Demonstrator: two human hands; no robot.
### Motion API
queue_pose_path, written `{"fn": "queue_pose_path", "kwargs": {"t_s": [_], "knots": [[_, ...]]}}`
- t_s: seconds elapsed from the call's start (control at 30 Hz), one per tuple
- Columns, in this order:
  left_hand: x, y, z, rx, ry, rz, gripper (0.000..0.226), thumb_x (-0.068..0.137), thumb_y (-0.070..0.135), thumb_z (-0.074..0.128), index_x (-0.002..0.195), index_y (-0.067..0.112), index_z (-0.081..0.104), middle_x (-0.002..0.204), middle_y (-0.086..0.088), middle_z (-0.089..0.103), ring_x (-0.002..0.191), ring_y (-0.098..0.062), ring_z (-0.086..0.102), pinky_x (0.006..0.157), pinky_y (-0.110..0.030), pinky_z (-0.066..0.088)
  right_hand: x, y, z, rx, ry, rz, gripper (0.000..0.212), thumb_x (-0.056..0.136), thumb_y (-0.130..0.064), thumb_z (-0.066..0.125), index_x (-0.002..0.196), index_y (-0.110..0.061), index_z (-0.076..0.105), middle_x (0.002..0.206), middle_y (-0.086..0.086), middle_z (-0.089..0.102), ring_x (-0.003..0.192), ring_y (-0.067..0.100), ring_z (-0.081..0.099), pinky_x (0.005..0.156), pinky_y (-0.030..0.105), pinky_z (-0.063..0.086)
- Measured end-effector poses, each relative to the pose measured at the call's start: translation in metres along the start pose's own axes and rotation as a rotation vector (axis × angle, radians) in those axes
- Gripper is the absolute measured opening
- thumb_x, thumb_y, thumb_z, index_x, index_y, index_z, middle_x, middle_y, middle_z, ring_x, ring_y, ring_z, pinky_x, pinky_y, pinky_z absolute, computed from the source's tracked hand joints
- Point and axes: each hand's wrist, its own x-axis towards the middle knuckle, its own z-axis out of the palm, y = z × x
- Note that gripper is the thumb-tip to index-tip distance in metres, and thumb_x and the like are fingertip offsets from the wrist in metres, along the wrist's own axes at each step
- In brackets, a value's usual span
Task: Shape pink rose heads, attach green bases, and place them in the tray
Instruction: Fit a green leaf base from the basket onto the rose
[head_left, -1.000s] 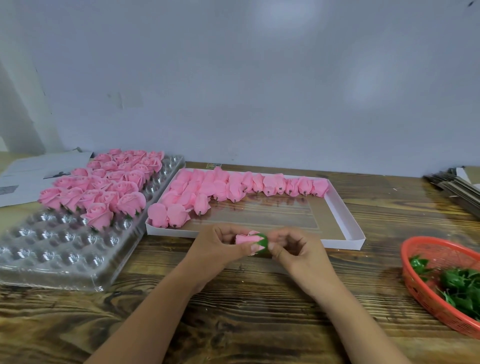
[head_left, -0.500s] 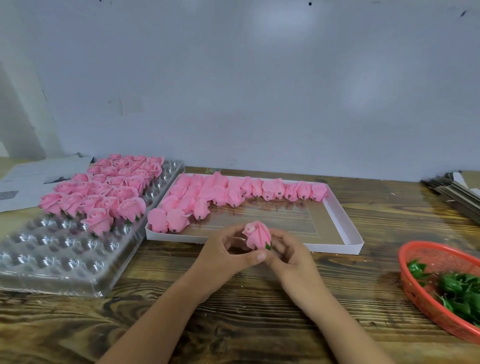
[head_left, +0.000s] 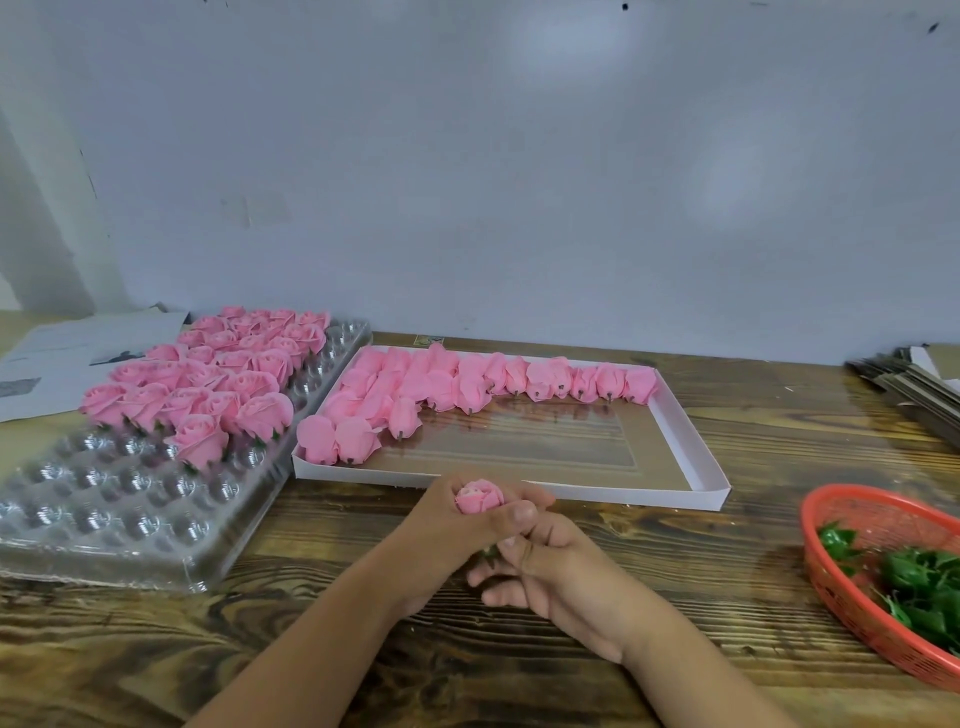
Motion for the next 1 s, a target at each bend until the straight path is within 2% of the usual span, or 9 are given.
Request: {"fn": "queue_pose_path", "kwargs": {"t_s": [0.17,0.33,0.43,0.5,0.67,0.77,0.83,0.9,1.0], "knots": [[-0.001,0.003,0.002,-0.045,0.048,-0.005,0.038,0.078,0.060,0.077,0.101,0.030,0.080,0.121,-0.002,0.074,0.117,-0.018,0.068,0.089,-0.032,0.058,0.001,0.000,0.000,-0.013,0.011,-0.061,0.037,0.095,-0.024,0.062,0.129,-0.011,0.064,0.126,0.012,0.067,0.113,0.025,0.065,0.088,0.033,0.055],[0.001,0.000,0.005,-0.017,0.159,0.022,0.034,0.082,0.046,0.074,0.104,0.022,0.081,0.106,-0.007,0.078,0.102,-0.020,0.074,0.083,-0.022,0.056,0.006,0.006,0.007,-0.383,0.259,-0.189,0.033,0.085,-0.018,0.074,0.117,-0.024,0.068,0.091,0.003,0.068,0.082,0.013,0.063,0.080,0.028,0.055],[0.002,-0.003,0.008,-0.032,0.166,0.060,0.025,0.083,0.043,0.074,0.098,0.025,0.082,0.108,-0.004,0.078,0.104,-0.018,0.073,0.084,-0.022,0.056,0.008,0.011,0.010,-0.652,0.483,-0.252,0.036,0.080,-0.023,0.081,0.111,-0.034,0.066,0.091,-0.001,0.073,0.082,0.013,0.066,0.076,0.026,0.056],[0.003,-0.004,0.009,-0.032,0.181,0.072,0.021,0.084,0.043,0.076,0.096,0.027,0.082,0.109,-0.003,0.078,0.105,-0.017,0.073,0.084,-0.020,0.055,0.008,0.013,0.011,-0.706,0.542,-0.301,0.035,0.080,-0.024,0.080,0.108,-0.039,0.066,0.088,0.000,0.071,0.080,0.015,0.063,0.073,0.025,0.055],[0.004,-0.004,0.008,-0.045,0.168,0.045,0.028,0.083,0.044,0.077,0.101,0.022,0.082,0.109,-0.005,0.078,0.101,-0.016,0.073,0.079,-0.020,0.056,0.004,0.011,0.009,-0.666,0.338,-0.333,0.028,0.092,-0.011,0.068,0.107,-0.036,0.068,0.086,-0.014,0.071,0.074,0.003,0.057,0.071,0.016,0.046],[0.003,-0.005,0.005,-0.020,0.097,0.022,0.042,0.079,0.057,0.078,0.102,0.022,0.081,0.100,-0.023,0.073,0.090,-0.026,0.067,0.072,-0.032,0.055,0.001,0.006,0.009,-0.638,0.248,-0.286,0.019,0.095,-0.017,0.061,0.111,-0.023,0.070,0.090,0.012,0.069,0.077,0.012,0.057,0.073,0.036,0.054],[0.003,-0.005,0.003,-0.011,0.065,-0.016,0.051,0.076,0.065,0.077,0.104,0.022,0.080,0.092,-0.025,0.070,0.083,-0.028,0.062,0.070,-0.037,0.051,-0.001,0.002,0.008,-0.590,0.188,-0.248,0.022,0.092,-0.024,0.057,0.110,-0.022,0.070,0.088,0.013,0.068,0.079,0.013,0.059,0.071,0.035,0.055],[0.002,-0.004,0.001,0.016,0.034,-0.059,0.056,0.075,0.070,0.075,0.107,0.024,0.079,0.082,-0.019,0.068,0.077,-0.026,0.060,0.065,-0.029,0.049,-0.003,0.000,0.007,-0.488,0.113,-0.192,0.021,0.092,-0.024,0.056,0.107,-0.020,0.070,0.088,0.001,0.069,0.081,0.009,0.061,0.071,0.027,0.053],[0.000,-0.004,0.000,0.056,-0.021,-0.062,0.056,0.080,0.070,0.069,0.111,0.023,0.078,0.082,-0.013,0.070,0.069,-0.023,0.058,0.058,-0.022,0.047,-0.003,0.001,0.004,-0.236,0.055,-0.066,0.024,0.088,-0.022,0.058,0.107,-0.011,0.069,0.089,0.006,0.066,0.078,0.013,0.058,0.071,0.026,0.050]]}}
